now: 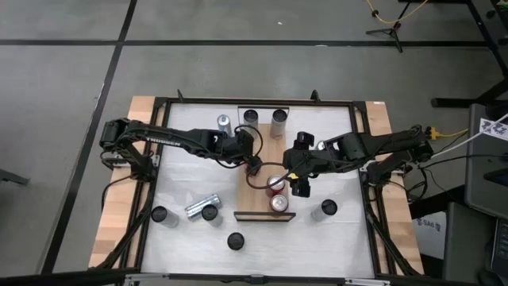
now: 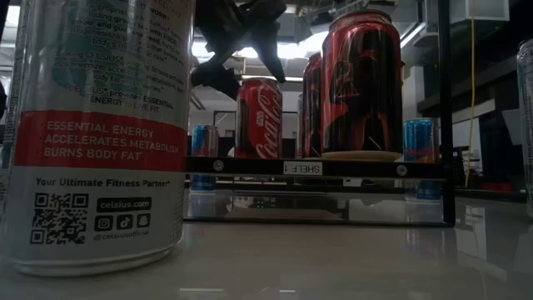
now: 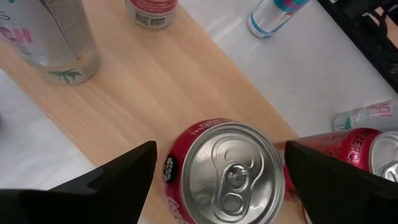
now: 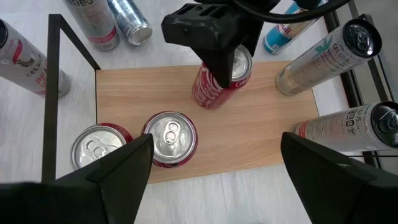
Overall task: Place canned beverage on shelf
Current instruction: Put the red white soda can on the shelf
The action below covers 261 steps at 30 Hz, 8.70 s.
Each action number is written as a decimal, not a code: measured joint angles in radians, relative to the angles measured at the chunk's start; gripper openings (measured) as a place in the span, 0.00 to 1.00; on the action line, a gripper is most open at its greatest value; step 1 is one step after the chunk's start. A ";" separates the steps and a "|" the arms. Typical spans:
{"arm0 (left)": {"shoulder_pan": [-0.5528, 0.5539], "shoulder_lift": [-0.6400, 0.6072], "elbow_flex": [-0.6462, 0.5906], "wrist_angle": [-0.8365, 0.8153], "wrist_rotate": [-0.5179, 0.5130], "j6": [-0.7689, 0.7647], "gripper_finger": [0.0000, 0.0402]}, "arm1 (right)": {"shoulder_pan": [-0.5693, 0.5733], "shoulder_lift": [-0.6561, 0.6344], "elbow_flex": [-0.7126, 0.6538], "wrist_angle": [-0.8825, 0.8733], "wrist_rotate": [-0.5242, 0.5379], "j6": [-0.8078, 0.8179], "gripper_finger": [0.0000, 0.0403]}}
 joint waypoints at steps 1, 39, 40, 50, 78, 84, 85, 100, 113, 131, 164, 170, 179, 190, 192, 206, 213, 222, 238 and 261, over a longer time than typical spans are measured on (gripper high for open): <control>0.000 0.000 0.000 0.002 0.000 0.000 0.86 | 0.000 0.000 0.000 0.000 0.000 0.000 0.85; 0.084 -0.165 0.235 -0.504 -0.054 0.511 0.86 | -0.044 0.004 0.000 0.086 0.095 0.009 0.85; 0.084 -0.176 0.191 -0.476 -0.053 0.506 0.86 | -0.057 0.011 0.000 0.086 0.094 0.009 0.85; 0.073 -0.200 -0.134 -0.152 -0.053 0.490 0.86 | -0.182 0.093 -0.079 0.076 0.009 0.001 0.85; 0.073 -0.193 -0.199 -0.012 -0.064 0.452 0.86 | -0.231 0.246 -0.110 0.220 -0.030 -0.003 0.85; 0.073 -0.193 -0.200 -0.016 -0.064 0.452 0.86 | -0.231 0.261 -0.111 0.233 -0.030 -0.004 0.85; 0.073 -0.193 -0.200 -0.016 -0.064 0.452 0.86 | -0.231 0.267 -0.111 0.236 -0.030 -0.004 0.85; 0.054 -0.193 -0.200 -0.019 -0.001 0.452 0.86 | -0.231 0.279 -0.111 0.227 -0.002 -0.004 0.85; 0.006 -0.193 -0.200 -0.016 -0.004 0.453 0.86 | -0.231 0.279 -0.111 0.220 0.005 -0.005 0.85; 0.013 -0.184 -0.200 -0.025 -0.029 0.450 0.86 | -0.228 0.229 -0.078 0.110 -0.002 0.028 0.85; 0.014 -0.146 -0.199 0.167 -0.095 0.451 0.86 | -0.228 0.211 0.005 -0.168 0.104 0.023 0.85; 0.014 -0.141 -0.199 0.081 -0.099 0.444 0.86 | -0.229 0.152 0.006 -0.176 0.104 0.023 0.85; 0.001 -0.052 -0.199 0.128 -0.098 0.419 0.86 | -0.229 0.035 0.006 -0.206 0.103 0.023 0.85; 0.001 0.006 -0.200 0.338 -0.055 0.418 0.86 | -0.229 -0.029 0.006 -0.225 0.119 0.002 0.85; 0.001 0.006 -0.200 0.359 -0.057 0.417 0.86 | -0.229 -0.029 0.006 -0.220 0.124 -0.004 0.85; 0.000 0.002 -0.200 0.318 -0.082 0.414 0.86 | -0.229 -0.029 0.006 -0.219 0.129 -0.027 0.85; -0.006 0.002 -0.200 0.270 -0.079 0.364 0.86 | -0.229 -0.029 0.006 -0.219 0.129 -0.027 0.85; -0.011 0.004 -0.200 0.382 -0.079 0.339 0.86 | -0.229 -0.029 0.006 -0.218 0.128 -0.027 0.85; -0.011 0.005 -0.200 0.432 -0.081 0.318 0.86 | -0.229 -0.029 0.006 -0.218 0.128 -0.027 0.85; -0.027 0.059 -0.200 0.426 -0.086 0.260 0.86 | -0.229 -0.029 0.006 -0.220 0.128 -0.026 0.85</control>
